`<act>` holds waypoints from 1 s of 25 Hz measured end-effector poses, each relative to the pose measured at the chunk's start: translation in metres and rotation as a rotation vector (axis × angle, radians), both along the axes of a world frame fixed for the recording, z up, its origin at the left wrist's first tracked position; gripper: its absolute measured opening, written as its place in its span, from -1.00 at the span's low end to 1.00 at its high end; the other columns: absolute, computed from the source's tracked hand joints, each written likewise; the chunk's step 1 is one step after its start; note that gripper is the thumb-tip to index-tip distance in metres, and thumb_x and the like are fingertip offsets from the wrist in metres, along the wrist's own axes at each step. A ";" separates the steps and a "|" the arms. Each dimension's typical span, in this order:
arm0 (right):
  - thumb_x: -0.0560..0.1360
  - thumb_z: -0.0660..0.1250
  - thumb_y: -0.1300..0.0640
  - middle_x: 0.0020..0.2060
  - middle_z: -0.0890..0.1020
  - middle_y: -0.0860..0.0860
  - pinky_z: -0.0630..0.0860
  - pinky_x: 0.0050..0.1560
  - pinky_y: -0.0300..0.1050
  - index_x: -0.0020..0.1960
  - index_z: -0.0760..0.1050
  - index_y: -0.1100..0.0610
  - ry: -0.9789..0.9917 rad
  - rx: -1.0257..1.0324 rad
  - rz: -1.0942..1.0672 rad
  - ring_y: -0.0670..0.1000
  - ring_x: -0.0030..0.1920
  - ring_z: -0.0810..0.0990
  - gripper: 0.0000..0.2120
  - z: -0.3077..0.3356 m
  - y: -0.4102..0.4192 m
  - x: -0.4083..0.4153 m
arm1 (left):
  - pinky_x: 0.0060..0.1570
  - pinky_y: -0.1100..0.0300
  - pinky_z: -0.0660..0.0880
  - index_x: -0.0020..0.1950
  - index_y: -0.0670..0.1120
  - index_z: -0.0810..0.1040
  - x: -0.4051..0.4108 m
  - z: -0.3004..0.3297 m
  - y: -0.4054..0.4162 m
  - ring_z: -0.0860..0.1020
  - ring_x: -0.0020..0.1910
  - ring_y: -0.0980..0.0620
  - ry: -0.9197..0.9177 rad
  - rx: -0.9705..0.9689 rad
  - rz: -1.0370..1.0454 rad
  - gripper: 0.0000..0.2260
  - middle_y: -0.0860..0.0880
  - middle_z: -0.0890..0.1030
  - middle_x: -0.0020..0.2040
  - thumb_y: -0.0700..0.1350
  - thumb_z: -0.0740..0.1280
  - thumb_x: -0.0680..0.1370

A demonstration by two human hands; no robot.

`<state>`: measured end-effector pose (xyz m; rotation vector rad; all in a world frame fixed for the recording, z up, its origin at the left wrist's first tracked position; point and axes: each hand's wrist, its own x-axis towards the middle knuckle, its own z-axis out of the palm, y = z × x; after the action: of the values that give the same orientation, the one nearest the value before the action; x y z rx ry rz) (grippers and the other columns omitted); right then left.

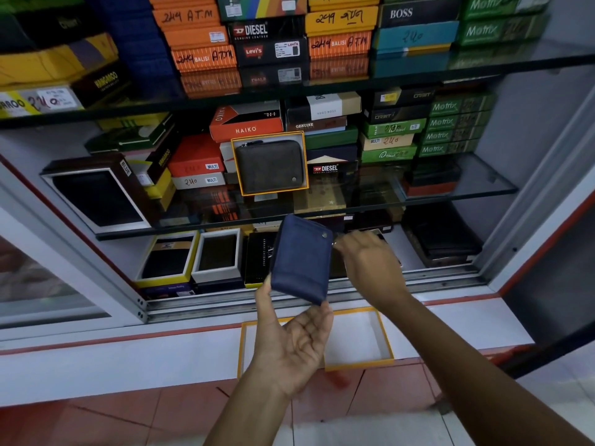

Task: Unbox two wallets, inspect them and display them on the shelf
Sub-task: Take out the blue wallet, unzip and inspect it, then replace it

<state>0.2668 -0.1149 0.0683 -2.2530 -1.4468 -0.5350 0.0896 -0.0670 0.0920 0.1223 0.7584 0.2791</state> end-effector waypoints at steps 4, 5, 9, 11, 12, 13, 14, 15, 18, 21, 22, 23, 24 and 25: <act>0.54 0.25 0.18 -0.09 0.68 0.06 0.52 -0.09 -0.12 0.06 0.61 0.17 0.819 0.124 0.203 0.03 -0.08 0.62 -0.81 0.011 -0.007 0.018 | -0.20 0.00 0.65 0.18 -0.41 0.47 -0.006 -0.009 0.007 0.69 -0.06 -0.20 0.044 0.031 0.046 -0.21 -0.33 0.66 0.03 0.22 0.48 0.27; 0.54 0.28 0.16 -0.09 0.67 0.04 0.49 -0.07 -0.16 0.07 0.60 0.17 1.220 0.140 0.231 -0.02 -0.07 0.60 -0.82 0.014 -0.010 0.018 | -0.17 -0.02 0.64 0.20 -0.41 0.46 -0.007 -0.011 0.013 0.68 -0.01 -0.21 0.056 0.043 0.098 -0.23 -0.34 0.64 0.07 0.17 0.50 0.28; 0.50 0.34 0.20 -0.19 0.67 -0.01 0.50 -0.16 -0.23 0.00 0.61 0.12 1.862 0.069 0.164 -0.09 -0.16 0.62 -0.89 0.009 -0.016 0.018 | -0.11 -0.03 0.61 0.25 -0.35 0.46 -0.008 -0.016 0.036 0.63 0.11 -0.17 0.060 0.137 0.197 -0.30 -0.32 0.63 0.11 0.09 0.50 0.29; 0.49 0.34 0.20 -0.26 0.69 -0.03 0.53 -0.23 -0.26 -0.09 0.63 0.09 1.937 0.039 0.175 -0.12 -0.22 0.64 -0.90 0.011 -0.016 0.022 | -0.09 0.02 0.61 0.22 -0.35 0.48 -0.009 -0.018 0.045 0.63 0.13 -0.16 0.054 0.191 0.180 -0.29 -0.31 0.63 0.11 0.09 0.51 0.25; 0.49 0.33 0.22 -0.28 0.70 -0.04 0.54 -0.24 -0.27 -0.11 0.63 0.09 1.934 -0.003 0.183 -0.12 -0.23 0.64 -0.89 0.013 -0.016 0.027 | -0.08 0.07 0.61 0.21 -0.35 0.49 -0.009 -0.019 0.048 0.62 0.13 -0.16 0.054 0.221 0.163 -0.29 -0.31 0.62 0.11 0.08 0.50 0.24; 0.49 0.32 0.24 -0.28 0.70 -0.04 0.54 -0.21 -0.27 -0.13 0.63 0.09 1.873 -0.072 0.192 -0.12 -0.23 0.64 -0.87 0.017 -0.017 0.031 | -0.07 0.12 0.61 0.21 -0.36 0.48 -0.010 -0.022 0.052 0.62 0.13 -0.16 0.064 0.272 0.135 -0.30 -0.31 0.61 0.13 0.08 0.48 0.25; 0.50 0.32 0.26 -0.27 0.69 -0.03 0.54 -0.17 -0.26 -0.14 0.63 0.09 1.749 -0.160 0.200 -0.11 -0.21 0.63 -0.85 0.021 -0.017 0.035 | -0.06 0.18 0.61 0.22 -0.36 0.48 -0.009 -0.025 0.054 0.62 0.11 -0.14 0.089 0.344 0.096 -0.32 -0.32 0.60 0.15 0.07 0.45 0.26; 0.50 0.31 0.29 -0.26 0.68 -0.02 0.53 -0.13 -0.26 -0.16 0.62 0.09 1.579 -0.245 0.207 -0.09 -0.20 0.62 -0.83 0.025 -0.017 0.037 | -0.06 0.23 0.62 0.24 -0.34 0.48 -0.008 -0.027 0.056 0.64 0.07 -0.12 0.127 0.421 0.058 -0.33 -0.32 0.59 0.16 0.07 0.43 0.28; 0.49 0.28 0.33 -0.27 0.62 -0.02 0.48 -0.17 -0.26 -0.22 0.58 0.09 1.150 -0.302 0.244 -0.08 -0.21 0.57 -0.78 0.037 -0.009 0.035 | -0.10 0.30 0.61 0.19 -0.32 0.50 -0.004 -0.033 0.063 0.70 -0.10 -0.05 0.212 0.511 0.002 -0.39 -0.26 0.64 0.06 0.11 0.40 0.33; 0.51 0.28 0.30 -0.25 0.67 -0.02 0.52 -0.21 -0.28 -0.15 0.61 0.11 1.402 -0.169 0.249 -0.11 -0.20 0.62 -0.82 0.038 -0.005 0.037 | -0.06 0.18 0.61 0.11 -0.34 0.52 -0.007 -0.031 0.073 0.67 -0.01 -0.15 0.189 0.405 -0.028 -0.33 -0.29 0.67 0.01 0.18 0.43 0.25; 0.52 0.28 0.28 -0.26 0.69 -0.02 0.55 -0.23 -0.29 -0.12 0.63 0.11 1.575 -0.136 0.257 -0.12 -0.22 0.64 -0.83 0.037 -0.005 0.037 | -0.07 0.15 0.62 0.09 -0.35 0.52 -0.009 -0.031 0.076 0.68 -0.01 -0.17 0.167 0.361 -0.036 -0.30 -0.30 0.68 0.00 0.20 0.44 0.22; 0.52 0.28 0.28 -0.28 0.71 -0.01 0.58 -0.25 -0.31 -0.10 0.63 0.12 1.717 -0.104 0.265 -0.13 -0.25 0.65 -0.83 0.036 -0.005 0.036 | -0.08 0.13 0.63 0.10 -0.37 0.52 -0.012 -0.032 0.077 0.69 -0.02 -0.18 0.145 0.323 -0.042 -0.27 -0.31 0.69 0.00 0.20 0.46 0.20; 0.51 0.28 0.29 -0.29 0.71 0.00 0.59 -0.28 -0.32 -0.09 0.64 0.14 1.817 -0.075 0.268 -0.12 -0.27 0.66 -0.84 0.034 -0.006 0.034 | -0.09 0.12 0.63 0.11 -0.38 0.51 -0.014 -0.035 0.077 0.69 -0.04 -0.17 0.125 0.291 -0.038 -0.25 -0.31 0.68 0.01 0.20 0.47 0.20; 0.51 0.29 0.30 -0.30 0.72 0.02 0.59 -0.31 -0.33 -0.06 0.64 0.16 1.882 -0.050 0.273 -0.12 -0.29 0.67 -0.84 0.034 -0.006 0.031 | -0.08 0.11 0.63 0.14 -0.39 0.50 -0.016 -0.038 0.077 0.69 -0.04 -0.17 0.108 0.262 -0.029 -0.23 -0.31 0.68 0.02 0.20 0.47 0.21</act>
<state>0.2980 -0.1206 0.1021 -1.3477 -0.5592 1.3637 0.0741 0.0102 0.0542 0.3984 0.8243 0.3460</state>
